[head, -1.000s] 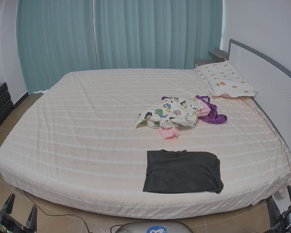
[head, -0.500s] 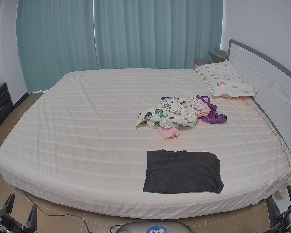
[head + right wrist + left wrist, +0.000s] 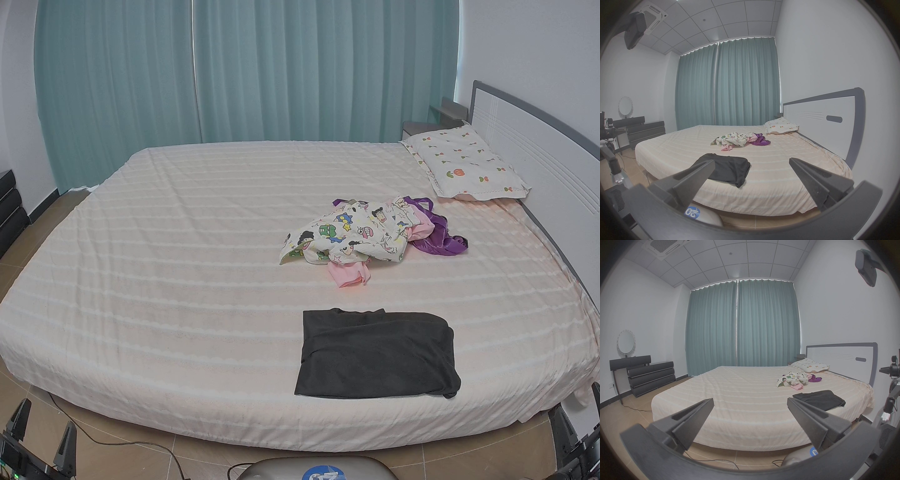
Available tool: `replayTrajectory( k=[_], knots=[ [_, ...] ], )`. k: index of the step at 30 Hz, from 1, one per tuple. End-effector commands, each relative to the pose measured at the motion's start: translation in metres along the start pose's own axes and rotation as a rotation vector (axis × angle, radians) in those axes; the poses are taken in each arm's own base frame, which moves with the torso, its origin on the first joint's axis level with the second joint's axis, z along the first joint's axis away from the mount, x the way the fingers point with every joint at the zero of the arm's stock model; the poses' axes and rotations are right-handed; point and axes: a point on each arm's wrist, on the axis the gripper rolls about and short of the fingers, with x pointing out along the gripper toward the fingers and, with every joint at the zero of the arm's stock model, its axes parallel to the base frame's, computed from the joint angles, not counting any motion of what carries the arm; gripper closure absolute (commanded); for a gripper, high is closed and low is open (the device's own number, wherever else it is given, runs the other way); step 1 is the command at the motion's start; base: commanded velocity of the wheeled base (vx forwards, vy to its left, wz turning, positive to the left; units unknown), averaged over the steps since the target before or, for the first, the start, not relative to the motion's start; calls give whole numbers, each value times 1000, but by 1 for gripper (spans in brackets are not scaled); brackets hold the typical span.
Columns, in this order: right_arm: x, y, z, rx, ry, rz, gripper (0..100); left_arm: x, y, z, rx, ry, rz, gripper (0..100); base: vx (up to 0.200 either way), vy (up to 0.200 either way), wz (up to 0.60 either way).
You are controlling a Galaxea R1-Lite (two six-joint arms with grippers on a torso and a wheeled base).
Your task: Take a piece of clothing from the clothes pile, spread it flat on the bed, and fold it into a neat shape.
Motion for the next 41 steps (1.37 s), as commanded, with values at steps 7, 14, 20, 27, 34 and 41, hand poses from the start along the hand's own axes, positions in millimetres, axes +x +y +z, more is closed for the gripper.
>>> replayTrajectory(
  k=[7, 14, 20, 27, 34, 41],
  knots=[
    [0, 0, -4, -2, 0, 0, 0, 0, 0, -5, 0, 2, 0, 0, 0, 0, 0],
    [0, 0, -4, -2, 0, 0, 0, 0, 0, -5, 1, 2, 1, 0, 0, 0, 0],
    [0, 0, -4, -2, 0, 0, 0, 0, 0, -5, 1, 0, 1, 0, 0, 0, 0],
    [0, 0, -4, -2, 0, 0, 0, 0, 0, -5, 0, 0, 1, 0, 0, 0, 0],
    [0, 0, -4, -2, 0, 0, 0, 0, 0, -5, 0, 3, 0, 0, 0, 0, 0],
    [0, 0, -4, -1, 2, 0, 0, 0, 0, -5, 0, 0, 0, 0, 0, 0, 0]
  ],
)
